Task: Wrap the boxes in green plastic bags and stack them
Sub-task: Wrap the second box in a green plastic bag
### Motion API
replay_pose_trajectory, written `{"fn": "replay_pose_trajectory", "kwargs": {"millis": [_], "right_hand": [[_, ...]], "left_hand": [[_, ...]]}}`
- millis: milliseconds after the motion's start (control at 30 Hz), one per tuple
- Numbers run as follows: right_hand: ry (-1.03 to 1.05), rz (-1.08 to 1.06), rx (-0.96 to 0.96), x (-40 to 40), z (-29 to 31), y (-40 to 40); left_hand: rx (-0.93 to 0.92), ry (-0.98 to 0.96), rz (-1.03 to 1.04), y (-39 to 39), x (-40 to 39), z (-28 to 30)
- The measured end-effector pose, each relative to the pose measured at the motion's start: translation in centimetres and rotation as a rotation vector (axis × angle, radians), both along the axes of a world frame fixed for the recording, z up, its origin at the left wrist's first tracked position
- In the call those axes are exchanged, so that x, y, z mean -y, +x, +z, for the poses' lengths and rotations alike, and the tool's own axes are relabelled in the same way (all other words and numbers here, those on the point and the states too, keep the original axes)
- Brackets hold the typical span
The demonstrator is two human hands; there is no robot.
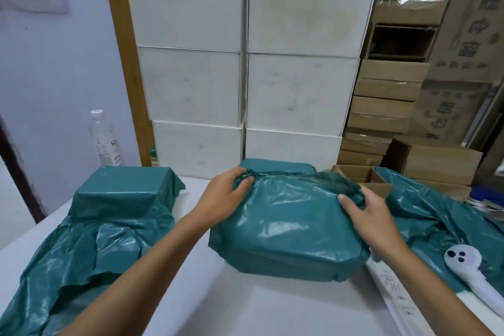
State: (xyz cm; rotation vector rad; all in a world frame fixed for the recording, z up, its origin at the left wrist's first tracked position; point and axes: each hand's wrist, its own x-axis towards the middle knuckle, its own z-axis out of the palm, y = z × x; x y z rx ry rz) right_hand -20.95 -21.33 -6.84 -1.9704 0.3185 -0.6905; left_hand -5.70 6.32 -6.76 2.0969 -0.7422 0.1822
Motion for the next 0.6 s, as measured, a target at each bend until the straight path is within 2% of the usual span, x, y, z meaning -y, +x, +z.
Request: {"fn": "replay_pose_trajectory", "kwargs": {"millis": [167,400,600], "right_hand": [[0.143,-0.023,-0.139,-0.1,-3.6,2.9],[0.191,-0.048,-0.182,-1.7,-5.4,2.2],[0.364,-0.093,-0.235,-2.5,-5.6,1.8]], "left_hand": [[-0.029,0.128,0.024,0.8,1.7,-2.9],[-0.055,0.040,0.121,0.1,0.9,-4.6],[-0.092,-0.001,0.139,-0.7,0.3,-4.9]]}}
